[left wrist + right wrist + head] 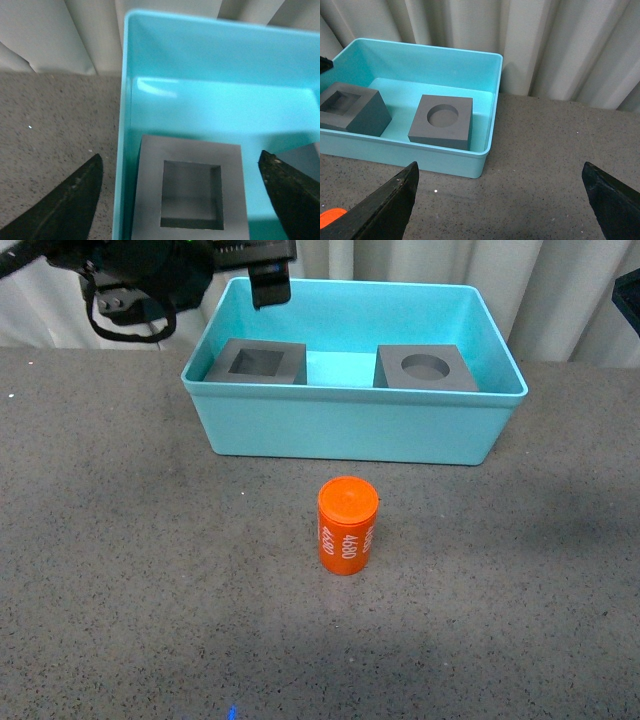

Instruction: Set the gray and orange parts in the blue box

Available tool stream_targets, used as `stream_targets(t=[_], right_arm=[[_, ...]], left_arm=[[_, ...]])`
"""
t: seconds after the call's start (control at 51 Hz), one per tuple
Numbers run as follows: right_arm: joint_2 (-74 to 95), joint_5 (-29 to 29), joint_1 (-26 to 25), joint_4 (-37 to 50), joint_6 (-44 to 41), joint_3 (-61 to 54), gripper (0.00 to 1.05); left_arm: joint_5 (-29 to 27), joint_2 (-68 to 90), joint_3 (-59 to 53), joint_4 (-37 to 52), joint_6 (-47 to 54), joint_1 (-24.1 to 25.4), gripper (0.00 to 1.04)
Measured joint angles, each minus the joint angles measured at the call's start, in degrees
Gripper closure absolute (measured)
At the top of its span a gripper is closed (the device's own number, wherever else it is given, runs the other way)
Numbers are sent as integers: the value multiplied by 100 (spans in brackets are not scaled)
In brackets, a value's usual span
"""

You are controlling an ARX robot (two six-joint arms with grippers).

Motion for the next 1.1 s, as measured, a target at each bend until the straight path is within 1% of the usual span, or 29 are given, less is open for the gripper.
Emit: stream_targets(t=[0.039, 0.079, 0.177, 0.275, 0.393, 0.51, 0.707, 0.785, 0.864, 0.962, 1.06, 1.099], right_arm=[[0, 0, 0, 0, 0, 0, 10], [0, 0, 0, 0, 0, 0, 10], [0, 0, 0, 0, 0, 0, 10], [0, 0, 0, 0, 0, 0, 10], [0, 0, 0, 0, 0, 0, 10], [0, 0, 0, 0, 0, 0, 10], [0, 0, 0, 0, 0, 0, 10], [0, 0, 0, 0, 0, 0, 10], [0, 0, 0, 0, 0, 0, 10], [0, 0, 0, 0, 0, 0, 10], [0, 0, 0, 0, 0, 0, 10], [0, 0, 0, 0, 0, 0, 10]], left_arm=[[-13, -162, -144, 175, -2, 0, 7], [-17, -341, -310, 352, -11, 4, 5], [-72, -796, -752, 791, -109, 28, 7], [-2, -1589, -1683, 1600, -332, 87, 7], [-122, -2275, -2553, 1943, -525, 173, 7], [-125, -3104, -3582, 2284, -660, 341, 7], [-157, -4009, -4531, 2273, -695, 533, 7], [-214, -4419, -4931, 2406, -503, 529, 7], [-205, -4909, -5270, 2186, -509, 568, 7], [-160, -5541, -5768, 2009, -479, 796, 7], [-96, -6087, -6146, 1696, -422, 1143, 7], [-20, -6175, -6251, 1733, -341, 1250, 8]])
